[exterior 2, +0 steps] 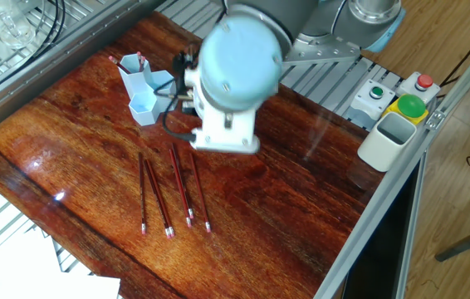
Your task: Put the pen into the pen holder
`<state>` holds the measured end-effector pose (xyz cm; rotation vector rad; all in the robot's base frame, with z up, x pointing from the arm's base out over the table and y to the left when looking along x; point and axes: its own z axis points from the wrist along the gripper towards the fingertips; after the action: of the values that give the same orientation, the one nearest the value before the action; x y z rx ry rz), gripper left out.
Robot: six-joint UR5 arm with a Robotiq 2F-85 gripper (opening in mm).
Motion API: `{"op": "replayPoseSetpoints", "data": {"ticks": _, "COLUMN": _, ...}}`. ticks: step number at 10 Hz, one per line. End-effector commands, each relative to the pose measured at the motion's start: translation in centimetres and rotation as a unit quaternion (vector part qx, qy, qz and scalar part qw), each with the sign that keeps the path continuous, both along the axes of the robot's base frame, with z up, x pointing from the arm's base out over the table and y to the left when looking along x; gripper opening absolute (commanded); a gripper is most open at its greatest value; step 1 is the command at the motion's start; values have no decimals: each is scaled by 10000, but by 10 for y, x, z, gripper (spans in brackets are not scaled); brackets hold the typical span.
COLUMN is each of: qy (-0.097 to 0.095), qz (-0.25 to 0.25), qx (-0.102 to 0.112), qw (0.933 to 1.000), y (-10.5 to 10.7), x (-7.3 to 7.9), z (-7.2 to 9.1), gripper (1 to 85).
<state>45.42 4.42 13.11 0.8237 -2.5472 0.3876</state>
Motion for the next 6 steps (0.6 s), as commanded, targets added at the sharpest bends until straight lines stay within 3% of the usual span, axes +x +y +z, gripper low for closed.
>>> {"op": "replayPoseSetpoints", "data": {"ticks": 1, "qy": 164, "qz": 210, "qx": -10, "qw": 9996, "y": 8, "x": 3, "z": -1, "gripper": 250}}
{"op": "replayPoseSetpoints", "data": {"ticks": 3, "qy": 208, "qz": 359, "qx": 224, "qw": 9989, "y": 16, "x": 4, "z": -5, "gripper": 287}}
{"op": "replayPoseSetpoints", "data": {"ticks": 6, "qy": 213, "qz": 469, "qx": 140, "qw": 9986, "y": 10, "x": 6, "z": -3, "gripper": 297}}
